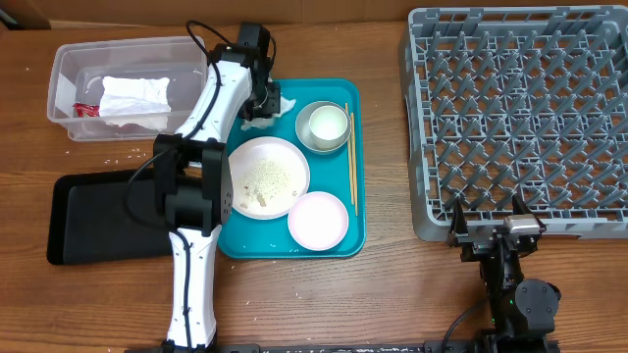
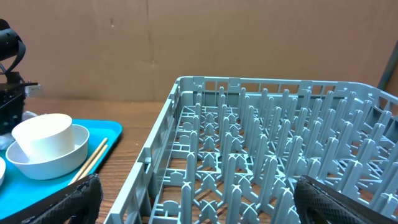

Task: Sort waste into correct bins and load items into the dishwasher

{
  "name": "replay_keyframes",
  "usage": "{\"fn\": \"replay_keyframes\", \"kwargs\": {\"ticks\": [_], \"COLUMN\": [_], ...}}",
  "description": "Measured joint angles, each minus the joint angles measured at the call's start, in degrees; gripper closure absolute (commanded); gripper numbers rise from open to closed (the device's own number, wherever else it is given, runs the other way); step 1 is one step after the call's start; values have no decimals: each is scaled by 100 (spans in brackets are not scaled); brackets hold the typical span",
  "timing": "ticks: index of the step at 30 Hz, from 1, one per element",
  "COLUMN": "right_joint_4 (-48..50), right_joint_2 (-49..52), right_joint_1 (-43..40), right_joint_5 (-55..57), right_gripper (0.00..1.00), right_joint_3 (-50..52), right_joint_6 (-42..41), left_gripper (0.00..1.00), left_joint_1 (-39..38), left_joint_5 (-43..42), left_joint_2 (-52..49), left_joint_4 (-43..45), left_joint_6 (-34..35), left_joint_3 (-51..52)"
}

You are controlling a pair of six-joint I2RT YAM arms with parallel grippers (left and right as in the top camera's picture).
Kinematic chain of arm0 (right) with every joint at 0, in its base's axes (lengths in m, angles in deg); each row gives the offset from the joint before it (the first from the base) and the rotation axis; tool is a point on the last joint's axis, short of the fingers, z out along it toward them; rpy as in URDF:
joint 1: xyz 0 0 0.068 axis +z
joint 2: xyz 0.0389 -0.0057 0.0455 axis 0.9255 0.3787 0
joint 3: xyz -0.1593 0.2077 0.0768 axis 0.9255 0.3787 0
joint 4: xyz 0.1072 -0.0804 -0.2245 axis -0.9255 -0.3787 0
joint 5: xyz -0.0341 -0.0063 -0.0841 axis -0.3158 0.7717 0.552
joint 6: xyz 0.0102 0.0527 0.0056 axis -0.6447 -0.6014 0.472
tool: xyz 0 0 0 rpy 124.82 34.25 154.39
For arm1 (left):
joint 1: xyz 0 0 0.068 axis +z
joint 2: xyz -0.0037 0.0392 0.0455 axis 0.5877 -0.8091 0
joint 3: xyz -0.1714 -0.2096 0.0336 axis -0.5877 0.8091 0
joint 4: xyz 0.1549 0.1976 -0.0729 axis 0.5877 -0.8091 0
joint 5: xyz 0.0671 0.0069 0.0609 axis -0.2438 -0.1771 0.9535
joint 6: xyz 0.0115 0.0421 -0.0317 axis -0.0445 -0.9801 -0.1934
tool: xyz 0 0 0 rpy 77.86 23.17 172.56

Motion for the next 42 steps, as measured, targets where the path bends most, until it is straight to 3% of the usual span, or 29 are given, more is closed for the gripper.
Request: {"fn": "replay_keyframes", "kwargs": {"ticks": [6,11,15,22,27,28,29,30,32,42], "right_joint_4": [2,2,2,2,0,2,7,0,0,2], "right_joint_2": [0,0,0,0,0,0,0,0,0,0], "right_joint_1": [0,0,0,0,0,0,0,0,0,0], "right_joint_5": [0,2,2,2,0,0,0,0,0,2], "right_gripper": [0,0,0,0,0,0,0,0,0,0], "right_joint_3": [0,0,0,0,0,0,0,0,0,0], "right_joint_6": [-2,-2,-2,-2,-2,-2,-2,-4,-2,-4], "left_gripper": [96,96,96,95,85,79,72,50,27,20], "left_joint_1": [0,33,122,844,1447,1541,1626,1687,1766,1805], "left_joint_5": [2,35,413,1244,1449,1473,1482,1480,1473,1163], "left_joint_2": [-7,33,398,1027,949,938,925,911,905,931], "left_joint_4": [-844,-1375,-1576,-1746,-2070,-2079,-2085,-2076,-2079,-2083], "left_joint_6": [101,424,957,2098,2929,3073,3213,3307,3460,3198], "left_joint_3": [-555,-2068,-2903,-3198,-3051,-2975,-2889,-2833,-2688,-2629]}}
